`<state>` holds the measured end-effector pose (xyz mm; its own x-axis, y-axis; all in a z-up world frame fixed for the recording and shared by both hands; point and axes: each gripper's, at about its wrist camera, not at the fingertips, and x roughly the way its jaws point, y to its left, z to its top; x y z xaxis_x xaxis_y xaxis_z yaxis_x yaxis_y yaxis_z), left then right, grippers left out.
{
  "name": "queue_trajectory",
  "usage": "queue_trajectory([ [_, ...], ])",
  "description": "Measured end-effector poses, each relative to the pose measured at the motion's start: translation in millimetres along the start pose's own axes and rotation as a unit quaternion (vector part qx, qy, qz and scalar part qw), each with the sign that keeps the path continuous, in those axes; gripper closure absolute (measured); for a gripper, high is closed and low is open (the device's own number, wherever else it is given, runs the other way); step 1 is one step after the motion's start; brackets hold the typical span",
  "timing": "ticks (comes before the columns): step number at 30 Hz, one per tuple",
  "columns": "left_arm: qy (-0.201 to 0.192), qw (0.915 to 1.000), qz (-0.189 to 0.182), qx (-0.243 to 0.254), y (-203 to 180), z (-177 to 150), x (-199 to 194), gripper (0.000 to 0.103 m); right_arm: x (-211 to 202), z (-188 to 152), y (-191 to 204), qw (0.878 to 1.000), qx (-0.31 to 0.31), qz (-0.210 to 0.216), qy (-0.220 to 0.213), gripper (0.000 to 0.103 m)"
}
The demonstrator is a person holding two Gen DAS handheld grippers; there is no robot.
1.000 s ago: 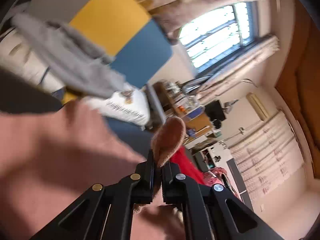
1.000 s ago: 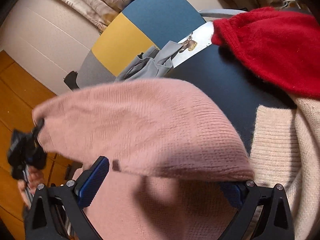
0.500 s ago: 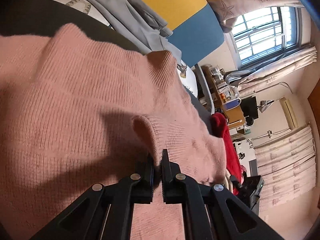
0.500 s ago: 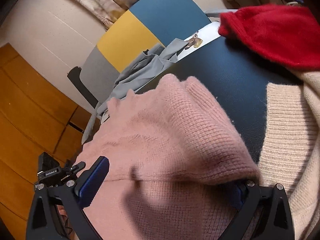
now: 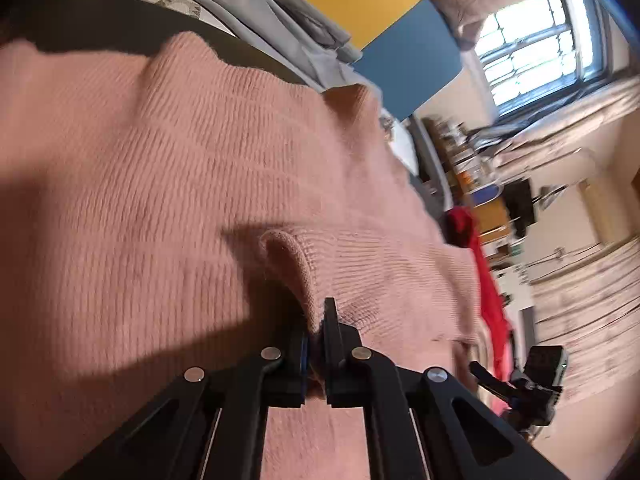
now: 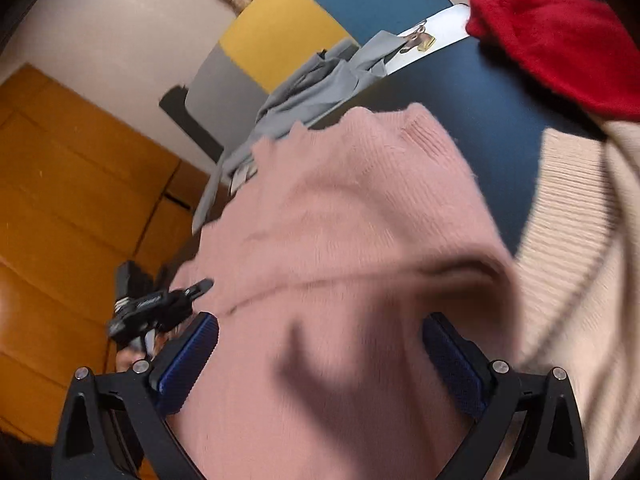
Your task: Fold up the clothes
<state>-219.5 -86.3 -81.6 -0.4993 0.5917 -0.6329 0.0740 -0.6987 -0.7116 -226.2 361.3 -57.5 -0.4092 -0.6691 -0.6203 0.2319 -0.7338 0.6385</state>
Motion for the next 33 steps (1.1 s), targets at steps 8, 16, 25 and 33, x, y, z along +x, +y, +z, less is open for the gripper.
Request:
queue_trajectory([
  [8, -0.006, 0.9997, -0.023, 0.001, 3, -26, -16, 0.099, 26, 49, 9, 0.970, -0.140, -0.200, -0.001, 0.000],
  [16, -0.008, 0.9987, -0.047, -0.014, 9, -34, -22, 0.099, 106, 102, 15, 0.889, -0.284, -0.352, 0.069, 0.000],
  [25, -0.026, 0.9978, -0.045, 0.040, -22, 0, -21, 0.099, 108, 143, -27, 0.809, -0.276, -0.517, 0.040, 0.000],
  [33, -0.014, 0.9987, -0.023, 0.043, -25, 21, -8, 0.098, 57, 136, -17, 0.918, -0.197, -0.343, -0.003, 0.000],
])
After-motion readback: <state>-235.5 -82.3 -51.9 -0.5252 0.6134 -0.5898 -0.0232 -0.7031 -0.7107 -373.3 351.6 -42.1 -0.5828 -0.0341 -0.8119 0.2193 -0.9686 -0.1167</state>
